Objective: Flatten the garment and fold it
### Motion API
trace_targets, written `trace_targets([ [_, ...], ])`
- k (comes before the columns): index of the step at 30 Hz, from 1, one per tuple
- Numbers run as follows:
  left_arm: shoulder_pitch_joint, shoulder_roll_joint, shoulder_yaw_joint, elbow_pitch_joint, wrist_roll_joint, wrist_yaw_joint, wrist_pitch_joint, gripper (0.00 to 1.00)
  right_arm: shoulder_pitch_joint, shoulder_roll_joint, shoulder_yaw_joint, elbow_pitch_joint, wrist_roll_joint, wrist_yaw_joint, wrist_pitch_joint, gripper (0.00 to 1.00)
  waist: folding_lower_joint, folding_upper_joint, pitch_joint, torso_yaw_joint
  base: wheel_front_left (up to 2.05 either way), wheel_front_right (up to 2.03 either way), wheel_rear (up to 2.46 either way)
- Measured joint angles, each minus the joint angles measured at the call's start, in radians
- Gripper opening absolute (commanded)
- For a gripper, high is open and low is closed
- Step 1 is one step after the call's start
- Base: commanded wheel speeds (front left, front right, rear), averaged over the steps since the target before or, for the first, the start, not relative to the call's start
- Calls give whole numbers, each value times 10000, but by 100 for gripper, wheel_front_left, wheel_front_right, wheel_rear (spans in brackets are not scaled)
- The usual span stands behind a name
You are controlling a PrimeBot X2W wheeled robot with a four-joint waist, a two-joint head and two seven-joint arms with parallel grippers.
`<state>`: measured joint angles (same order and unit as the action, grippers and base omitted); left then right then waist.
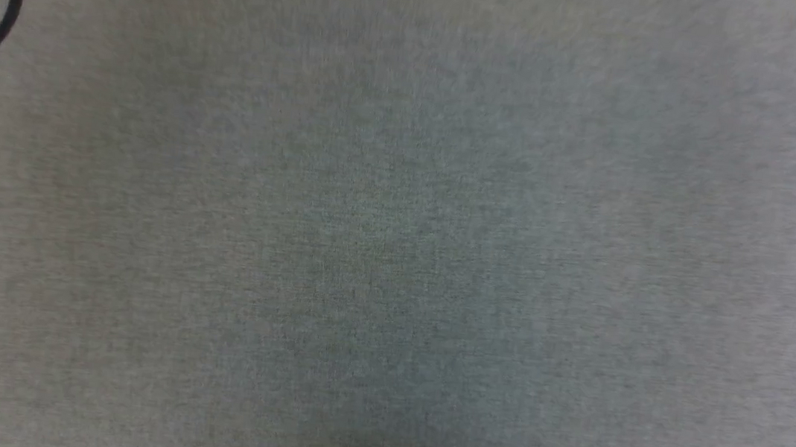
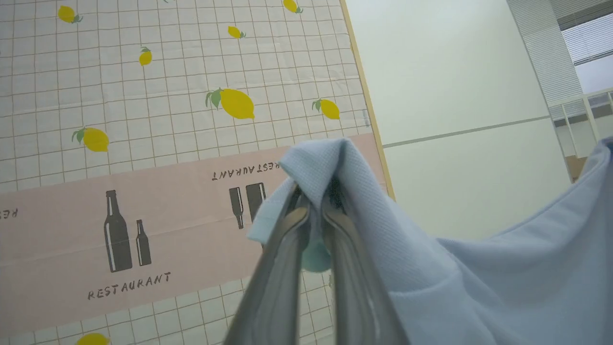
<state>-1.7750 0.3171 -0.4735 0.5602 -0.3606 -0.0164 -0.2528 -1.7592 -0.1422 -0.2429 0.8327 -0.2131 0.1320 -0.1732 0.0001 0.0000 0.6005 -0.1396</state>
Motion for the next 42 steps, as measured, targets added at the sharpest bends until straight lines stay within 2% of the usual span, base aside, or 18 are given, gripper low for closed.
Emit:
trace_targets([
  [3, -35, -125, 125, -504, 59, -65, -12, 0, -221, -382, 138, -142, -107, 0, -351, 0, 0, 0, 585, 74, 0, 0, 0],
  [8, 335, -174, 378, -1505, 81, -587, -42, 0, -240, -765, 635, -230, 71, 0, -683, 0, 1, 0, 1520, 268, 0, 0, 0],
  [14, 1767, 46, 117, -2353, -548, -1012, -42, 0, 372, -1264, 1755, -763, 1406, 0, -798, 0, 2, 0, 2127, 674, 0, 0, 0],
  [16, 2723, 316, -255, -2897, -1269, -1066, 119, 0, 1359, -1626, 2318, -1448, 2625, 0, -823, 0, 2, 0, 2144, 923, 0, 0, 0],
  [20, 4349, 853, -759, -3906, -2011, -1072, 571, 0, 3212, -2274, 2842, -2585, 4136, 0, -604, 0, 0, 0, 1799, 1113, 0, 0, 0],
  [23, 5786, 1193, -798, -4669, -2552, -1057, 625, 0, 4885, -2773, 2798, -3616, 5137, 0, -240, 0, 0, 0, 1388, 1201, 0, 0, 0],
  [26, 7000, 1473, -907, -5193, -2604, -936, 537, 0, 6476, -2959, 2416, -4512, 5647, 0, 21, 0, -1, 0, 995, 1259, 0, 0, 0],
  [30, 8694, 1710, -1404, -5833, -2328, -525, 355, 0, 8708, -2690, 1753, -5743, 6040, 0, 416, 0, -2, 0, 418, 1346, 0, 0, 0],
  [33, 9881, 1599, -1916, -6061, -2040, -138, 207, 0, 10164, -2284, 1398, -6450, 6103, 0, 662, 0, -2, 0, -7, 1409, 0, 0, 0],
  [36, 10879, 1471, -2405, -5919, -1578, 67, 90, 0, 11506, -1772, 1127, -6999, 6109, 0, 821, 0, -2, 0, -434, 1474, 0, 0, 0],
  [42, 12669, 1220, -2625, -5442, -1423, 495, 0, 0, 13836, -679, 545, -7513, 6088, 0, 995, 0, -2, 0, -1355, 1564, 0, 0, 0],
])
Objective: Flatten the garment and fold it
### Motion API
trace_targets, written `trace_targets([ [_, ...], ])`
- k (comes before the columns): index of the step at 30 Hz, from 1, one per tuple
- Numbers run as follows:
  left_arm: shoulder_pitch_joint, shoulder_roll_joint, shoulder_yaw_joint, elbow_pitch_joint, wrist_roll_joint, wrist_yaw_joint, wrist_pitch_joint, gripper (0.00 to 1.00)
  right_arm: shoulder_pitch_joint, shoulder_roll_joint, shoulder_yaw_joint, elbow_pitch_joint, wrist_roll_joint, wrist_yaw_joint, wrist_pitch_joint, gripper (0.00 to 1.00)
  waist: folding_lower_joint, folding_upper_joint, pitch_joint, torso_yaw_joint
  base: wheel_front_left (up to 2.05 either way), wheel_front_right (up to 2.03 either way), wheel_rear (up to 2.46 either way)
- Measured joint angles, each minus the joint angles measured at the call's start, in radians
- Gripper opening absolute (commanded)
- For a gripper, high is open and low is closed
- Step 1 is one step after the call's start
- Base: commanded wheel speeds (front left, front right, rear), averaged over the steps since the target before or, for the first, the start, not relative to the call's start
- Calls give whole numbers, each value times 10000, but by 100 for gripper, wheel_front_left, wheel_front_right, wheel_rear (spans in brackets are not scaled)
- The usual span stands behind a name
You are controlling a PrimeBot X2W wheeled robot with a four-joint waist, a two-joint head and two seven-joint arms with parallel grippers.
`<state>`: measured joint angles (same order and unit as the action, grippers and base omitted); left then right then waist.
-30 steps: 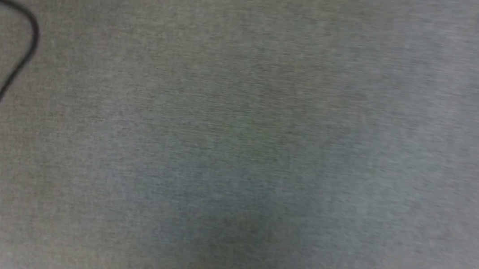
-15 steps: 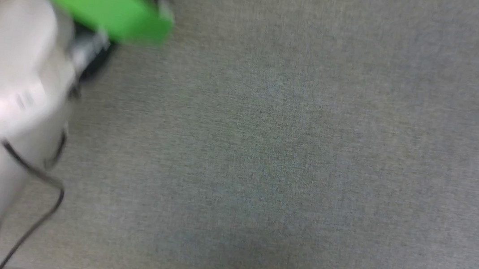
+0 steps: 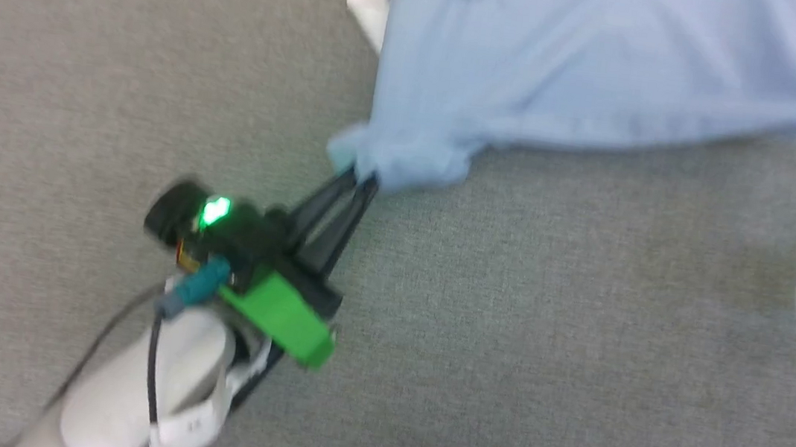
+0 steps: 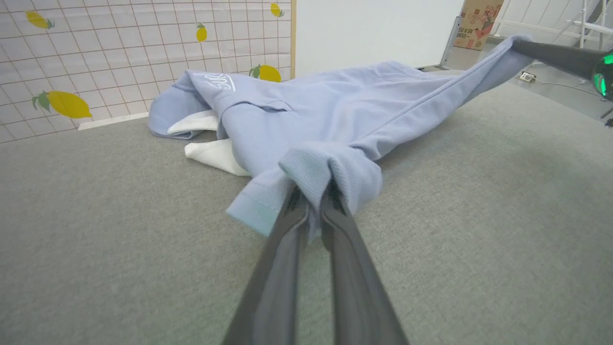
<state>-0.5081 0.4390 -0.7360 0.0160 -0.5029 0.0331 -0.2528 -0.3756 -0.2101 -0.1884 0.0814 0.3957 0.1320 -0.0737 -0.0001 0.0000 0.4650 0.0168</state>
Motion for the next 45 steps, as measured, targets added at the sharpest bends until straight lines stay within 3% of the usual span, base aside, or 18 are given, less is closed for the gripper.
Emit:
trace_targets([
  [8, 1762, 366, -163, 270, -125, 146, -12, 0, 2058, 957, -748, -320, -184, 0, 46, 0, 0, 0, -1202, -1, 0, 0, 0],
  [16, 3322, 924, -368, -529, -443, 600, 322, 0, 3887, 1524, -1162, -907, -188, 0, 437, 0, -1, 0, -2372, -91, 0, 0, 0],
  [35, 6155, 1891, -531, -2723, -1099, 1854, 545, 0, 7217, 1597, -1095, -2692, 926, 0, 1856, 0, 0, 0, -3957, -299, 0, 0, 0],
  [41, 6001, 2077, -477, -3085, -932, 1864, 663, 0, 7167, 1597, -1220, -2966, 882, 0, 1871, 0, 0, 0, -3863, -192, 0, 0, 0],
  [45, 5079, 2075, -487, -3055, -706, 1496, 878, 0, 6575, 1597, -1225, -3160, 481, 0, 1983, 0, 0, 0, -3576, -140, 0, 0, 0],
])
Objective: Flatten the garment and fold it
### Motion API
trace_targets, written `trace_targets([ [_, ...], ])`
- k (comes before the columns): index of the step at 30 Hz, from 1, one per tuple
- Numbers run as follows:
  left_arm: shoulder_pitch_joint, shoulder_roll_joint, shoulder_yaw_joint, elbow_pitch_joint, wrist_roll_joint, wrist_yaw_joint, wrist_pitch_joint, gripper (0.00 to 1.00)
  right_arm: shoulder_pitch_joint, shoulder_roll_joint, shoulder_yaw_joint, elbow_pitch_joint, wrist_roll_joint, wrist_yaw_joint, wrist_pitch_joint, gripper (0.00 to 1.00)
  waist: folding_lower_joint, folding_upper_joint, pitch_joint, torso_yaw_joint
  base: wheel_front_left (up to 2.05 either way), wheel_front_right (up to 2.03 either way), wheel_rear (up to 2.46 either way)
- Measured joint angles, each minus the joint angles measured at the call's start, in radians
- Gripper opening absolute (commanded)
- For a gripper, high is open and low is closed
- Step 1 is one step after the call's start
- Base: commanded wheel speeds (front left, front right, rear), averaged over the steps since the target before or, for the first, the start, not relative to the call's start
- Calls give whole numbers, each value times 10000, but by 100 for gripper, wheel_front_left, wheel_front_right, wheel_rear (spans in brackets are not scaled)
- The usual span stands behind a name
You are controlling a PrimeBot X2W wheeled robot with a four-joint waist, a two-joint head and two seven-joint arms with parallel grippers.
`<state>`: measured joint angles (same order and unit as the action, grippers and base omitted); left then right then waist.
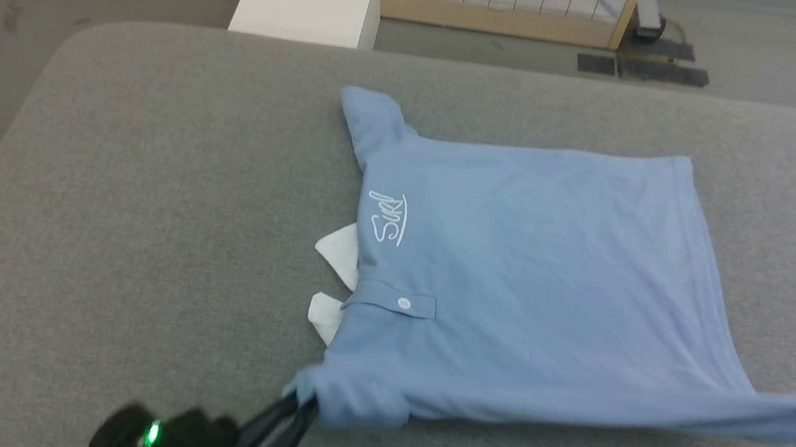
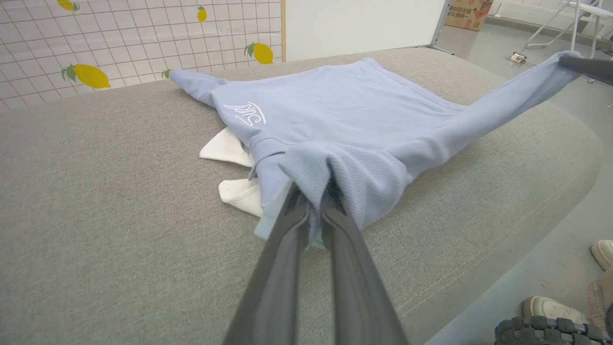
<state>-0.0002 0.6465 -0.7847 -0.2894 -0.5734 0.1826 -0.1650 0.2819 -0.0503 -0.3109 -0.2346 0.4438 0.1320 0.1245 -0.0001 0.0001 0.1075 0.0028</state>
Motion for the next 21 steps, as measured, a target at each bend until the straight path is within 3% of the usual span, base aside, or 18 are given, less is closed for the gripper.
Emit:
trace_targets([
  [9, -2580, -431, 2, 1177, 474, -1032, 587, 0, -1833, -102, 44, -38, -755, 0, 516, 0, 0, 0, 1094, 49, 0, 0, 0],
  [21, -4569, -1346, 56, 3465, 316, -2084, 516, 0, -3833, -1369, 817, 1712, -1011, 0, 895, 0, 0, 0, 2581, 52, 0, 0, 0],
])
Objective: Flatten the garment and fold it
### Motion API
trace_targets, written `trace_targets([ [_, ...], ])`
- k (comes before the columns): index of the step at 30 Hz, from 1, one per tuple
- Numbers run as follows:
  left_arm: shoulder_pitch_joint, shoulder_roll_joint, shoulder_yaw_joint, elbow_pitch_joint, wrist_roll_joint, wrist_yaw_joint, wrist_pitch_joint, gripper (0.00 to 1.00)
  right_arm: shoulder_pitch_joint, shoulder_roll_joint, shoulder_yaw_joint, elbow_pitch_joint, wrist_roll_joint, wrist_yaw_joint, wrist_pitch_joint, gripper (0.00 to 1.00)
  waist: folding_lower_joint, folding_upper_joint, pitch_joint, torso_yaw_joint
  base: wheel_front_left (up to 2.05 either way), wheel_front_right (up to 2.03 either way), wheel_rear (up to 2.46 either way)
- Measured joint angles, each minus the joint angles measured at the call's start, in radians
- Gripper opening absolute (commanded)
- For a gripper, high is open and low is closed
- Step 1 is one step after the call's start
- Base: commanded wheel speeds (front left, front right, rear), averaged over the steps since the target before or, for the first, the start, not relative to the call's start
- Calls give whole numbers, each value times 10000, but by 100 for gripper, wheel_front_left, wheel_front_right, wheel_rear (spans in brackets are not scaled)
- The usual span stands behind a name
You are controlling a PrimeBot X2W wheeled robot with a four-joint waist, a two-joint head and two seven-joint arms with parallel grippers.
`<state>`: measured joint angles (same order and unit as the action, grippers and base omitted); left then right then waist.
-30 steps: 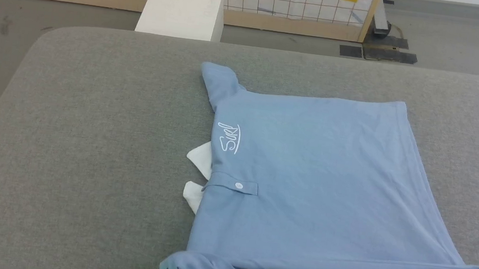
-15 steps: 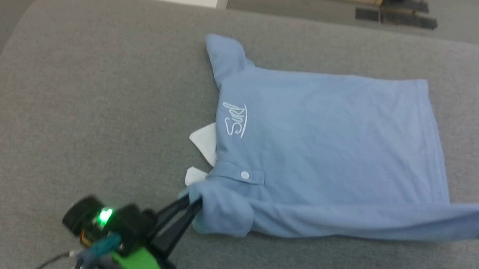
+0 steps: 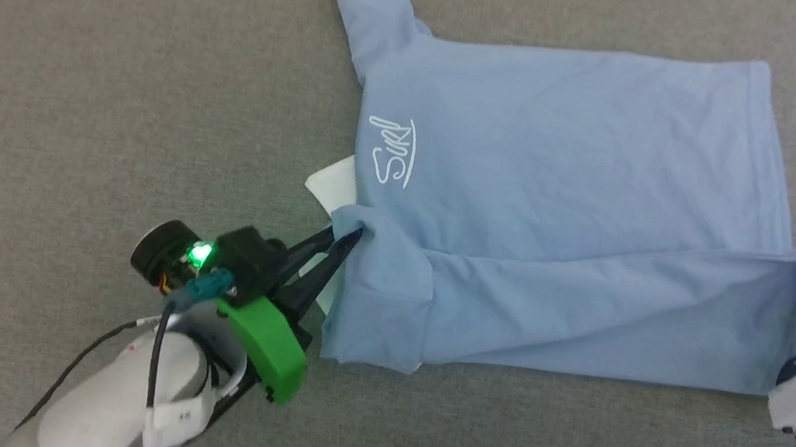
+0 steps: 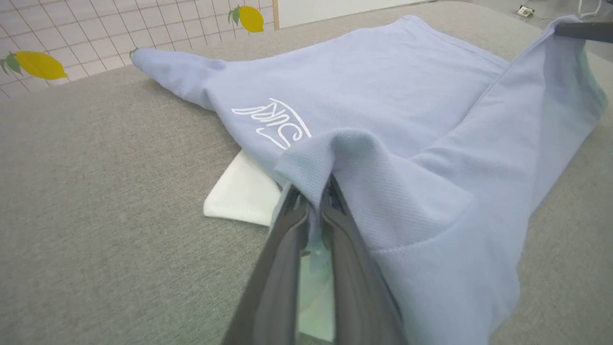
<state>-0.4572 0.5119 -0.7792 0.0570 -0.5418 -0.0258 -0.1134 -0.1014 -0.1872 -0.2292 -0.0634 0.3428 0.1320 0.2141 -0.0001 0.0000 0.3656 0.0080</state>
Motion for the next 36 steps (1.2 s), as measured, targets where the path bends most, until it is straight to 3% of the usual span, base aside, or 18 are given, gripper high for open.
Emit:
trace_targets([
  [11, -703, -558, -128, 1785, -671, -608, 295, 0, -1044, -531, 742, 1615, -299, 2, 1179, 0, 1, 0, 643, -29, 0, 0, 0],
  [12, -794, -736, -77, 2011, -763, -610, 217, 45, -1166, -506, 629, 1739, -299, 2, 1221, 93, 1, 0, 679, 17, 0, 0, 0],
  [13, -805, -788, -38, 2057, -777, -577, 119, 90, -1194, -508, 610, 1745, -299, 2, 1221, 100, 1, 0, 685, 34, 0, 0, 0],
  [14, -806, -838, -8, 2107, -828, -529, 56, 100, -1214, -502, 583, 1741, -299, 2, 1218, 100, 1, 0, 684, 46, 0, 0, 0],
  [21, -657, -1041, 278, 2123, -1302, -328, -268, 100, -1218, -426, 370, 1492, -245, 0, 1212, 100, 1, 0, 380, 87, 0, 0, 0],
  [27, 380, -665, 619, 1175, -1668, 291, -405, 100, -614, -27, -278, 476, -69, 0, 1352, 100, 1, 0, -172, 138, 0, 0, 0],
  [32, 1648, -128, 1243, -150, -1628, 1590, -955, 100, 117, 550, -1164, -663, -370, 0, 1055, 100, 1, 0, -735, 243, 0, 0, 0],
  [36, 2555, -128, 2061, -1407, -1070, 2732, -1377, 100, 425, 1053, -1774, -1383, -708, 0, 150, 100, 1, 0, -1160, 345, 0, 0, 0],
])
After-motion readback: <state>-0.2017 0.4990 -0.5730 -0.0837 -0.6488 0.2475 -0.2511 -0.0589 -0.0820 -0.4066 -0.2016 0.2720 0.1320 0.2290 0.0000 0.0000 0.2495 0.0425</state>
